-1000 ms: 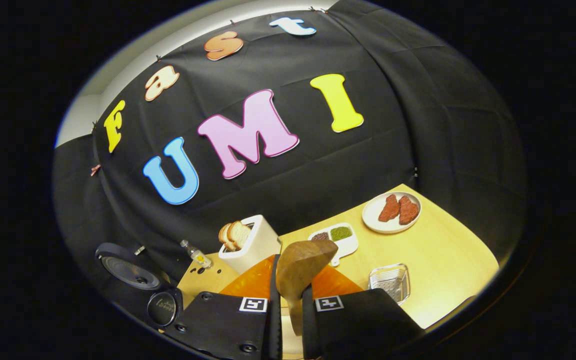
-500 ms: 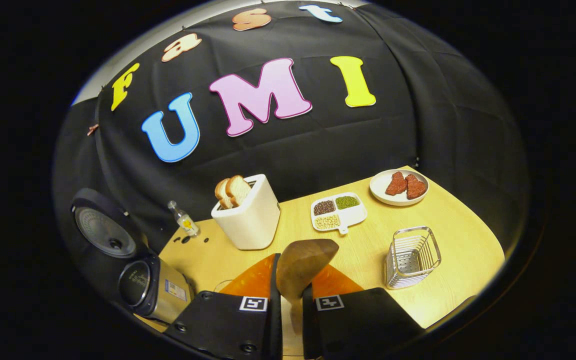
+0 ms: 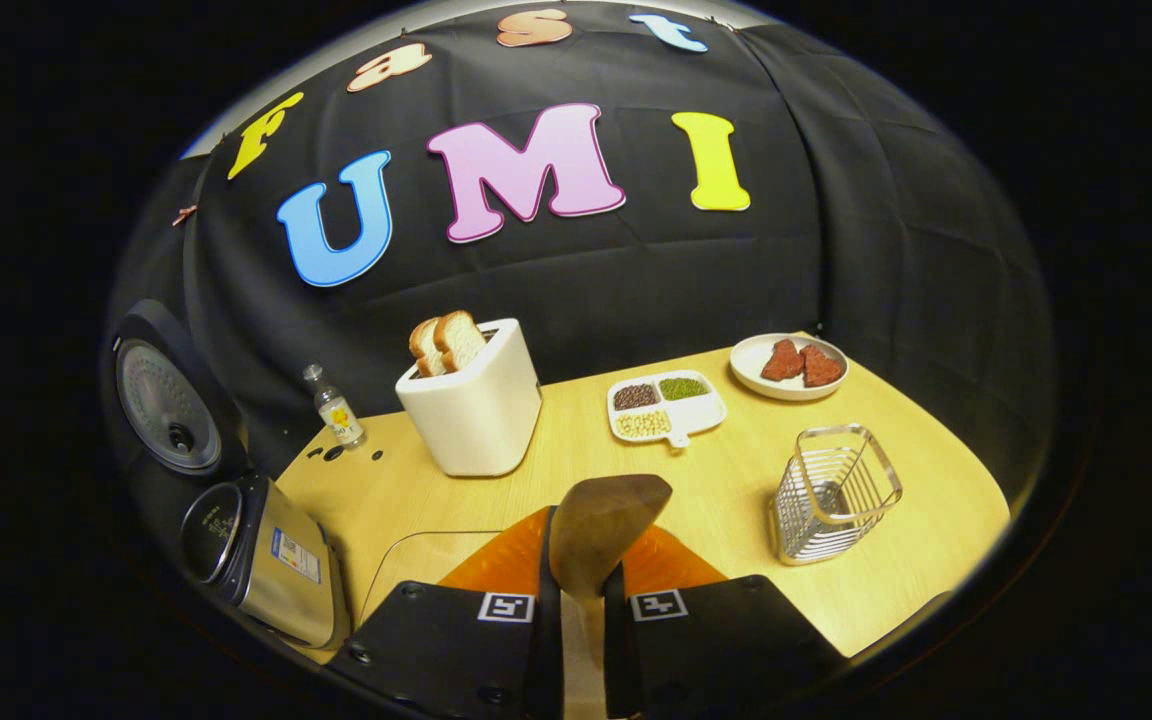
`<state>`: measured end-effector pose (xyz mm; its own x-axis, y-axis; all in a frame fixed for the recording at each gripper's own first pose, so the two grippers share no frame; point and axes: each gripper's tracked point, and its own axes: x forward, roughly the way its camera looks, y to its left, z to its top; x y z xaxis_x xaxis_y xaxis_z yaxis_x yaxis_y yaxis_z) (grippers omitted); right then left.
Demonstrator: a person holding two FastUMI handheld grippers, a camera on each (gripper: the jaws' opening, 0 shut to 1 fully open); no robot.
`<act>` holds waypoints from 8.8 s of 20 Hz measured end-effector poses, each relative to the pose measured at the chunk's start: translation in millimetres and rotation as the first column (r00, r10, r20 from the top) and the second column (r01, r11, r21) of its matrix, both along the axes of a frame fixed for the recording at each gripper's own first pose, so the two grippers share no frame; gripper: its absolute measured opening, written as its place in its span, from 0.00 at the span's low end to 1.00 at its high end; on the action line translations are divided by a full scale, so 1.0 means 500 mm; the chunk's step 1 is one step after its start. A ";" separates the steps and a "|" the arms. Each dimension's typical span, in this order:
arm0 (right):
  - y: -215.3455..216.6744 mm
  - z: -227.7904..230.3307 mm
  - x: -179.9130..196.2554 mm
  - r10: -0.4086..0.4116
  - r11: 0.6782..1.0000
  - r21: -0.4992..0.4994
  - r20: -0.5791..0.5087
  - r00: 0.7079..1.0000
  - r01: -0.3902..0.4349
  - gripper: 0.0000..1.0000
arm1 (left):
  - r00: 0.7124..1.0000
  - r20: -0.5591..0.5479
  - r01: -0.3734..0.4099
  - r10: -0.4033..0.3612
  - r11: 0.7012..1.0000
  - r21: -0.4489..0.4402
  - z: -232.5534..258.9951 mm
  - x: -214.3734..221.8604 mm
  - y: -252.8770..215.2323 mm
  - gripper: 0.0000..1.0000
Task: Close the left gripper, press the button to open the rice cooker; take a wooden spoon from the chopstick holder with the right hand, scoop a spoonful of rice and pour it into the rice cooker, then put the wooden spoon back into the chopstick holder.
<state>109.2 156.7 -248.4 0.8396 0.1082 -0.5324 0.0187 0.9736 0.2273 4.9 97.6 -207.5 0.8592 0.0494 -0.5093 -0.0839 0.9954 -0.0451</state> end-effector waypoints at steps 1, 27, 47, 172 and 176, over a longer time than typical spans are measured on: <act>0.017 -0.004 -0.009 0.006 1.000 0.021 -0.018 1.000 -0.006 0.20 | 1.000 -0.002 0.001 -0.001 1.000 0.002 0.002 -0.001 0.001 0.96; -0.005 0.024 -0.048 -0.184 0.842 0.445 -0.297 0.937 0.306 0.20 | 0.999 0.047 -0.018 0.017 0.999 0.033 0.040 -0.019 0.057 0.96; 0.118 0.203 -0.001 -0.085 0.622 0.708 -0.365 0.927 0.335 0.20 | 0.987 0.110 -0.115 0.118 0.993 -0.029 0.048 -0.093 0.068 0.96; -0.515 0.145 0.071 -0.374 0.925 0.090 0.066 0.925 0.368 0.98 | 0.789 0.613 -0.218 0.037 0.950 0.224 0.623 0.197 -0.013 0.95; -0.527 0.220 0.015 -0.355 0.933 -0.009 0.158 0.922 0.360 0.99 | 0.752 0.659 -0.196 -0.003 0.954 0.227 0.651 0.255 0.013 0.93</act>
<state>116.7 -107.0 -138.4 0.8895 -0.2315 -0.3939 0.3353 0.9164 0.2185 132.6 103.9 118.1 0.9571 0.1977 0.2119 -0.2297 0.9633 0.1388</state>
